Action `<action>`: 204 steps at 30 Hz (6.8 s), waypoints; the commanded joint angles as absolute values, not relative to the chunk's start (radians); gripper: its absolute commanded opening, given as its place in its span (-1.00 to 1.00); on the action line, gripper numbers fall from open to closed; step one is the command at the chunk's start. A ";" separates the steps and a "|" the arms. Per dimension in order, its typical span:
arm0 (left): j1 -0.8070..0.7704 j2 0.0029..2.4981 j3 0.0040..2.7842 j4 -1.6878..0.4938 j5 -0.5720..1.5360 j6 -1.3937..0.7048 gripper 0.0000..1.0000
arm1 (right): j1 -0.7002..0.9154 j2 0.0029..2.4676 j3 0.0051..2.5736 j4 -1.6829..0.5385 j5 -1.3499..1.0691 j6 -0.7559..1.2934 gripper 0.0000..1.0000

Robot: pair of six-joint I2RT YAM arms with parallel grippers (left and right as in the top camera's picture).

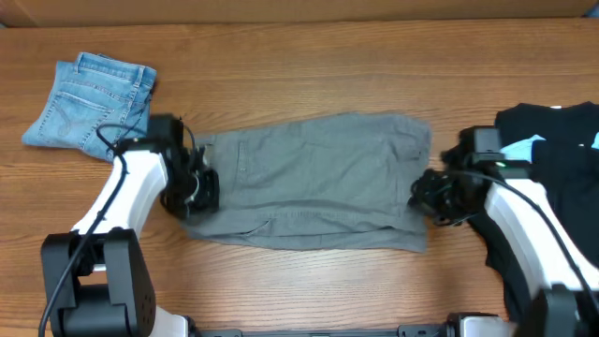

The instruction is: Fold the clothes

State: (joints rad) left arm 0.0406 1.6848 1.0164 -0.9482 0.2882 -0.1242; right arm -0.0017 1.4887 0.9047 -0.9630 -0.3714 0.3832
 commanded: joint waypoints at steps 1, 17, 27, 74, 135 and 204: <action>0.041 1.680 0.945 -0.915 0.213 -0.119 -0.92 | 0.023 1.577 0.883 -0.965 -0.390 0.336 -0.77; 0.081 1.680 0.937 -0.855 0.128 -0.119 -0.84 | -0.062 1.596 0.881 -1.089 -0.210 0.519 -0.81; 0.066 1.679 1.255 -0.908 0.569 -0.066 -0.67 | -0.032 1.404 1.153 -0.966 -0.485 0.259 -0.59; -0.103 2.046 1.439 -0.891 0.355 -0.029 -0.39 | -0.193 1.768 1.185 -0.628 -0.495 0.253 -0.72; -0.305 2.046 1.388 -1.262 0.478 0.095 -0.62 | 0.423 1.651 0.881 -0.923 -0.416 0.213 -0.56; 0.136 1.935 1.406 -1.227 0.503 0.134 -0.28 | 0.162 1.564 0.937 -1.040 -0.298 0.295 -0.37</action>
